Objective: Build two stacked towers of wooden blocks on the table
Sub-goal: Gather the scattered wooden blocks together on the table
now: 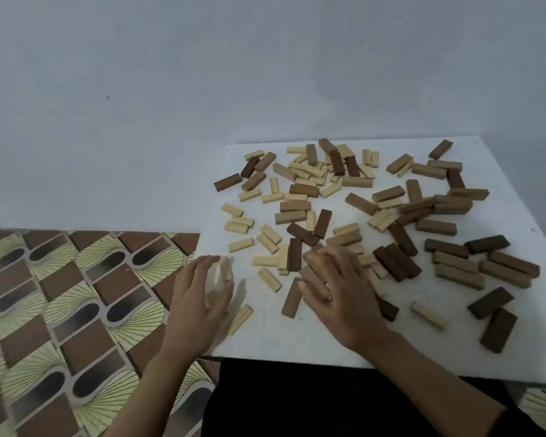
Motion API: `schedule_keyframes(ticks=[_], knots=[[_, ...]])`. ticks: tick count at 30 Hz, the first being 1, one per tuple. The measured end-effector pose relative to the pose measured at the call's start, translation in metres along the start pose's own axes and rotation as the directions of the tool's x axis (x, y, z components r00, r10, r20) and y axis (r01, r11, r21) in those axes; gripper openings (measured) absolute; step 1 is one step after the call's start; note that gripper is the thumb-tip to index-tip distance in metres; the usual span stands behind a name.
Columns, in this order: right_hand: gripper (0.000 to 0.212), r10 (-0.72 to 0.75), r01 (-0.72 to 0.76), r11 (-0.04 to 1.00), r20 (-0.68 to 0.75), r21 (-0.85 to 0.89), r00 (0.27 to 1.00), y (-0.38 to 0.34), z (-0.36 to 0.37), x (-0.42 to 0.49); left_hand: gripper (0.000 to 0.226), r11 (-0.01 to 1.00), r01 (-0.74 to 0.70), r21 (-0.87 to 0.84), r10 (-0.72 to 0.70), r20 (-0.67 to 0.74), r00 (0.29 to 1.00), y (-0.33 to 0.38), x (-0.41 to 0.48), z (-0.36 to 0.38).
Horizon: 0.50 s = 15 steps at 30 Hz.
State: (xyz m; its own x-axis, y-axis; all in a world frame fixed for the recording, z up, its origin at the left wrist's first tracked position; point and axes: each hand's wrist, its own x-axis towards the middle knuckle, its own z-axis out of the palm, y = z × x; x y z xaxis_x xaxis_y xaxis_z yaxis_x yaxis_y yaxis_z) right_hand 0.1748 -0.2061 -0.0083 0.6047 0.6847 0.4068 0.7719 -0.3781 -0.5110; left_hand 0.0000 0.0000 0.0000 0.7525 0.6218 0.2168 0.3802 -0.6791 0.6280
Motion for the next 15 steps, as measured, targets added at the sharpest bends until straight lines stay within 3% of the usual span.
schedule_keyframes(ticks=[5,10,15], knots=[[0.077,0.057,-0.043,0.993,0.13,-0.11,0.99,-0.021,0.025,-0.016,0.089,0.987,-0.05,0.153,0.012,0.239,0.971,-0.003,-0.014,0.011],[0.1,0.072,-0.012,0.954,0.19,-0.301,0.979,-0.022,0.042,-0.024,0.087,0.926,-0.167,0.339,0.069,0.282,0.957,-0.004,-0.022,0.024],[0.102,0.096,-0.033,0.932,0.157,-0.362,0.983,-0.021,0.043,-0.013,0.088,0.889,-0.196,0.414,0.076,0.287,0.955,-0.007,0.0,0.034]])
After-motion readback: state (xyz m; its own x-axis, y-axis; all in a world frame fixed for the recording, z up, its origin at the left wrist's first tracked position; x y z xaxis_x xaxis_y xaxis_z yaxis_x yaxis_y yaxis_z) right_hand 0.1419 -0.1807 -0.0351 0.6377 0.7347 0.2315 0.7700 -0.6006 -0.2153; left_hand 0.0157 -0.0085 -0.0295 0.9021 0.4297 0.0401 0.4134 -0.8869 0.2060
